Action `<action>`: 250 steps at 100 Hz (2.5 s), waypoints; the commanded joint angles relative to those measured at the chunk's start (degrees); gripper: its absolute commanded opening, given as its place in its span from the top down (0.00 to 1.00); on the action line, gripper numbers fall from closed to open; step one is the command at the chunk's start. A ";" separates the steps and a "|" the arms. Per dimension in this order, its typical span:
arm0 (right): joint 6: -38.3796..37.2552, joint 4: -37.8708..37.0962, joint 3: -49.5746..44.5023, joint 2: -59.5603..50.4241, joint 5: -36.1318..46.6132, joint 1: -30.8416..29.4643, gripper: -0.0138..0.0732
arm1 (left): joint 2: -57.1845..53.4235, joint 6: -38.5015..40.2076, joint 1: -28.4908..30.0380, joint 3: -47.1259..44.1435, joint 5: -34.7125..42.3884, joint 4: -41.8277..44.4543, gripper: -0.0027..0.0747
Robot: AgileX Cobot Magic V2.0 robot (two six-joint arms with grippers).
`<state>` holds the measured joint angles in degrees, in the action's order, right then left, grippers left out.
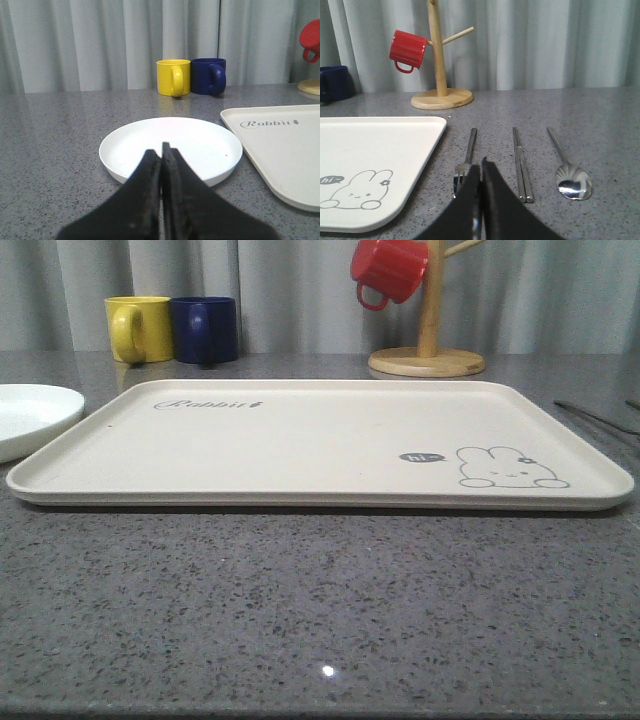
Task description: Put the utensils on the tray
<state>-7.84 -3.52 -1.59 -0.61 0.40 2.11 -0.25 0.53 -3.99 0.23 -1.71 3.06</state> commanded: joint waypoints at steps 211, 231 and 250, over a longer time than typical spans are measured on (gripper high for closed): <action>0.10 0.11 1.03 -1.01 4.77 -0.33 0.91 | 60.49 -0.53 5.72 57.52 -43.23 -2.46 0.37; 0.10 0.11 1.03 -1.01 4.77 -0.33 0.91 | 71.94 -1.45 12.64 64.11 -43.23 -3.46 0.37; 0.10 0.11 1.03 -1.01 4.77 -0.33 0.91 | 82.40 -6.25 15.68 69.13 -43.43 -7.62 0.37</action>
<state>-7.84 -3.52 -1.59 -0.61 0.40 2.11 80.04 -3.80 10.73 65.92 -47.98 -2.13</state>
